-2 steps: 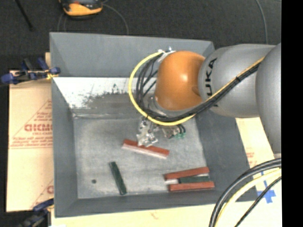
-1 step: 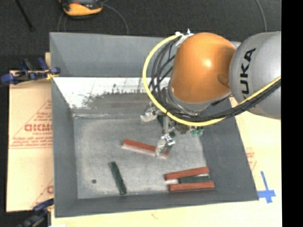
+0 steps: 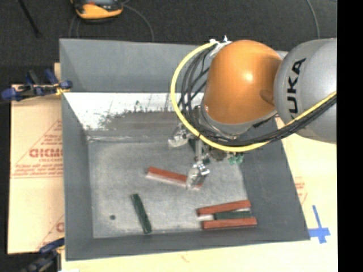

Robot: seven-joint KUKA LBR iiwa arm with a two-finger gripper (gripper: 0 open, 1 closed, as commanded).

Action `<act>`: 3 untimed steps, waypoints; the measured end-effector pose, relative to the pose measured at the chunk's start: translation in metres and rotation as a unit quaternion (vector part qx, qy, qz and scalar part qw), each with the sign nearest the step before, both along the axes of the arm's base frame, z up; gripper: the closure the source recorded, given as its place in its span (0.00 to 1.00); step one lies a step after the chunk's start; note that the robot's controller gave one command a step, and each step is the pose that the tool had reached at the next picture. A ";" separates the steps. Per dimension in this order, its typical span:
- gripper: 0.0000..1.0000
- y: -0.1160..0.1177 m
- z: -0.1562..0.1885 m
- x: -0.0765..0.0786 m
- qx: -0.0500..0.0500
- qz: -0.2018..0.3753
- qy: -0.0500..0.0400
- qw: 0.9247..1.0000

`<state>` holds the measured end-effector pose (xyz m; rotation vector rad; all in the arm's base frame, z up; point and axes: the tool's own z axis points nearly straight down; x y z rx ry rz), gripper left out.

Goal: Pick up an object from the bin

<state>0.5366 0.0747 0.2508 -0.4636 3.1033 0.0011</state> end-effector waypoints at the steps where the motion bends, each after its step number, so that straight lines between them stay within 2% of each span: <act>1: 0.00 0.000 -0.044 0.003 0.001 -0.014 -0.004 1.000; 2: 0.00 -0.001 -0.105 0.007 -0.001 0.028 -0.002 1.000; 3: 0.00 -0.003 -0.137 0.015 -0.001 0.155 0.002 0.988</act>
Offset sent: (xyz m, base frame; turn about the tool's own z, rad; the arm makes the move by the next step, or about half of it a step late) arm 0.0130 -0.0001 -0.1808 -0.3352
